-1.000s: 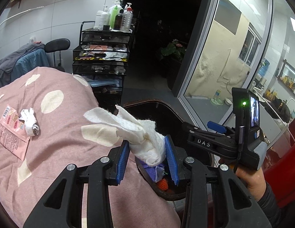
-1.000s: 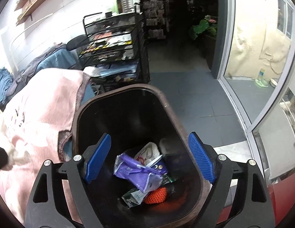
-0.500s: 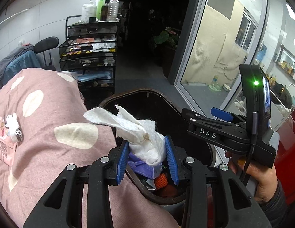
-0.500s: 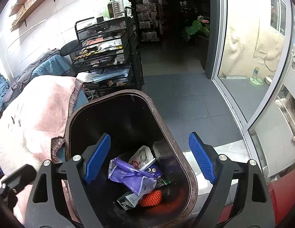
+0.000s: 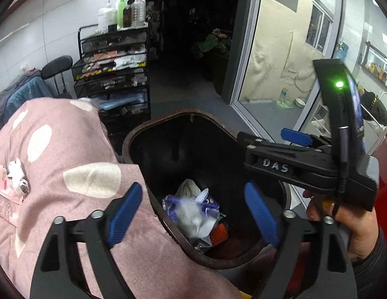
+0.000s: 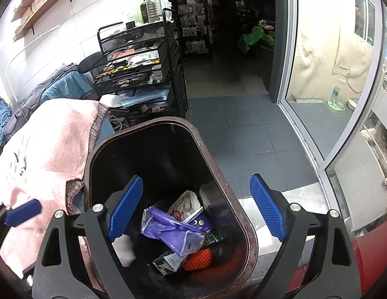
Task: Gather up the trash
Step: 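Lower the white tissue into the bin and open the left tool, then move both tools back over the pink wrapper and white foil on the bedspread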
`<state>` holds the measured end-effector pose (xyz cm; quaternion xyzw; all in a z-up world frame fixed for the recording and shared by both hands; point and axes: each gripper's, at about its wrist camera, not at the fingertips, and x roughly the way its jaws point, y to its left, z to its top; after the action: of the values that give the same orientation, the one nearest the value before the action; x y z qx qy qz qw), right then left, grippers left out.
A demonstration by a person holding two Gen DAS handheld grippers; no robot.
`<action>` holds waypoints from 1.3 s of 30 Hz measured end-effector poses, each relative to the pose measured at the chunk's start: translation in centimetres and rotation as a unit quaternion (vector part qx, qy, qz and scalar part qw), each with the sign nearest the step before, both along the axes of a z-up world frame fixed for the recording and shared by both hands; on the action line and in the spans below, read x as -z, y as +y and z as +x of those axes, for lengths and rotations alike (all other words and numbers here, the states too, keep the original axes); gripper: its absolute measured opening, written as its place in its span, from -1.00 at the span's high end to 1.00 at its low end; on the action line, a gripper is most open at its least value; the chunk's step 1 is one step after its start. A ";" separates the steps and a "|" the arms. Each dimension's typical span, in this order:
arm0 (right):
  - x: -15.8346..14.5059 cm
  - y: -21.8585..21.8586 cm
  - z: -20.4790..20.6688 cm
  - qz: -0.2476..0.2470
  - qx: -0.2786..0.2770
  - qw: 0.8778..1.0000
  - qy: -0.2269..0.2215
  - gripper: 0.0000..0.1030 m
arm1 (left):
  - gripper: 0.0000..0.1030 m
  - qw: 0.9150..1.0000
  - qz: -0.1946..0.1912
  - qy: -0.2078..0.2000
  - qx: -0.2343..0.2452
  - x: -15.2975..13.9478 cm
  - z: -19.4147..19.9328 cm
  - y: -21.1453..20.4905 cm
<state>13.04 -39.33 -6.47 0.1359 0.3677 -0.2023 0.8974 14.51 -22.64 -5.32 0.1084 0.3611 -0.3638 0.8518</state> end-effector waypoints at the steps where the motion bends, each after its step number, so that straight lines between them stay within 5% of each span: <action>1: 0.0 0.0 0.0 0.000 0.001 1.000 0.000 -0.70 | -0.79 1.000 0.001 -0.009 0.003 -0.3 -0.3 0.1; 23: 0.0 1.0 0.2 0.004 -0.023 1.000 -0.011 -0.81 | -0.89 0.997 -0.014 -0.077 -0.012 -3.5 -2.6 3.7; 39: -1.1 7.3 1.8 0.010 -0.116 0.993 -0.027 -0.81 | -0.89 0.991 -0.075 -0.050 -0.097 -3.5 -1.2 12.5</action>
<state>14.87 -32.00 -5.36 0.1070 0.3584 -0.0894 0.9231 13.34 -10.11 -1.80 0.0265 0.2981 -0.2993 0.9060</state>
